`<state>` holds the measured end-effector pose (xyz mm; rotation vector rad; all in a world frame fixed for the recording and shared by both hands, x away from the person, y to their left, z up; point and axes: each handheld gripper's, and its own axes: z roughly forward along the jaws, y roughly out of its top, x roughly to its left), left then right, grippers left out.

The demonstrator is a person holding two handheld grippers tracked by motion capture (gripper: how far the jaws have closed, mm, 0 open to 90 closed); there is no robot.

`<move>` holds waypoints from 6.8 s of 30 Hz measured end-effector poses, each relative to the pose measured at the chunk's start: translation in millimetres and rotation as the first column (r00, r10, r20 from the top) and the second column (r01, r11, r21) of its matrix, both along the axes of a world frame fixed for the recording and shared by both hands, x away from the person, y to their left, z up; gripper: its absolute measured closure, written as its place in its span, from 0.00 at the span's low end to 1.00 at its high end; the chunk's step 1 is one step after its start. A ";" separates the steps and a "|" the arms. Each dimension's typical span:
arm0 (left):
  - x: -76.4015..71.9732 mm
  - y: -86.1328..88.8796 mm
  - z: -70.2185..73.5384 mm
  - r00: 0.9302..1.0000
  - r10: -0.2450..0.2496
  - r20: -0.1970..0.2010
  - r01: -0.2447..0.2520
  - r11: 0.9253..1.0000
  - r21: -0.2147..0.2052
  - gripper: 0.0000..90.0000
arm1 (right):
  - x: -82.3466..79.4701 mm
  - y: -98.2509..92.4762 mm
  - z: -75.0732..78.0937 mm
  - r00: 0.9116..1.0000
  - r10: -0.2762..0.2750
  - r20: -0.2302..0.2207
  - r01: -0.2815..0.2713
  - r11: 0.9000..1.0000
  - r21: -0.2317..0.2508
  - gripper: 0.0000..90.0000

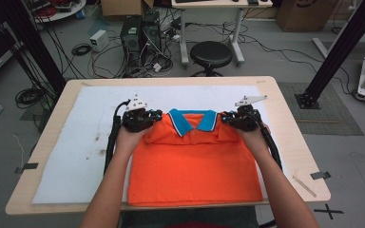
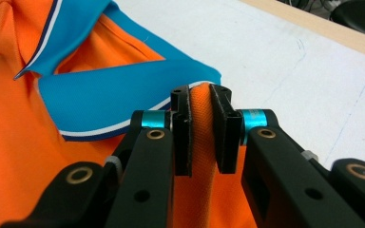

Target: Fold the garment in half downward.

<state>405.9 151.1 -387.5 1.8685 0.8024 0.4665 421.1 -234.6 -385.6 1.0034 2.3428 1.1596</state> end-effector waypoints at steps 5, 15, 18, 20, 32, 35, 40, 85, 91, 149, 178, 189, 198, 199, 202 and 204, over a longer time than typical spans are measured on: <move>-13.4 3.9 -1.4 1.000 -0.022 0.012 0.022 1.000 -0.009 0.94 | -14.6 -3.9 1.3 1.000 0.021 0.012 -0.021 1.000 0.008 0.90; -48.6 2.1 -14.7 0.995 -0.095 0.004 0.095 0.995 0.015 0.94 | -50.2 -7.3 -19.1 0.997 0.074 -0.008 -0.075 0.997 -0.010 0.89; -54.4 -0.2 -25.1 0.994 -0.102 -0.024 0.103 0.994 0.042 0.94 | -57.8 -9.3 -29.4 0.997 0.079 -0.020 -0.079 0.997 -0.018 0.88; -55.4 0.3 -32.9 0.994 -0.101 -0.050 0.103 0.993 0.050 0.94 | -61.0 -10.8 -34.5 0.997 0.078 -0.028 -0.078 0.997 -0.008 0.87; -42.7 2.9 -40.5 0.996 -0.009 -0.089 0.009 1.000 0.001 0.48 | -59.9 -19.2 -33.3 0.997 0.057 -0.052 -0.055 0.998 0.035 0.54; -37.4 -0.7 -34.3 0.997 -0.007 -0.079 0.007 1.000 -0.006 0.44 | -56.7 -20.3 -21.7 0.998 0.055 -0.019 -0.054 0.997 0.052 0.51; -24.1 -9.3 -30.7 0.996 0.009 -0.088 -0.007 1.000 0.022 0.42 | -42.9 -15.6 -9.7 0.999 0.042 -0.018 -0.041 0.997 0.060 0.51; -0.9 -51.4 -57.7 0.984 -0.074 -0.159 0.101 0.980 0.172 0.81 | 11.0 31.4 -46.4 0.973 0.109 -0.205 -0.127 0.989 -0.077 0.80; -2.7 -49.9 -56.5 0.986 -0.073 -0.149 0.098 0.981 0.165 0.86 | 7.5 33.0 -45.6 0.976 0.112 -0.189 -0.130 0.988 -0.086 0.95; -139.3 6.3 -10.8 0.968 -0.243 0.058 0.244 0.969 -0.023 0.77 | -163.9 -13.6 2.7 0.964 0.234 0.127 -0.241 0.970 0.042 0.83; -135.1 3.4 -56.0 0.961 -0.252 -0.115 0.266 0.955 0.132 0.69 | -150.7 -40.6 -58.9 0.989 0.127 -0.078 -0.125 0.992 0.020 0.61; -138.7 3.2 -62.0 0.965 -0.244 -0.095 0.258 0.948 0.185 0.98 | -153.8 -43.4 -63.4 0.989 0.114 -0.095 -0.116 0.993 -0.014 0.99; -158.3 17.9 -42.4 0.965 -0.256 -0.051 0.260 0.959 0.111 0.99 | -161.0 -48.9 -43.6 0.990 0.123 -0.068 -0.123 0.992 0.008 0.99; -161.4 19.3 -40.5 0.964 -0.261 -0.053 0.266 0.958 0.108 0.99 | -163.1 -49.0 -41.4 0.990 0.125 -0.065 -0.125 0.992 0.005 0.99; -168.1 24.3 -37.1 0.963 -0.267 -0.046 0.270 0.958 0.097 1.00 | -169.5 -49.2 -37.2 0.991 0.124 -0.054 -0.124 0.992 -0.006 0.99; -168.1 26.9 -38.7 0.966 -0.254 -0.043 0.257 0.961 0.100 1.00 | -171.5 -49.5 -38.5 0.991 0.122 -0.062 -0.123 0.992 -0.005 0.99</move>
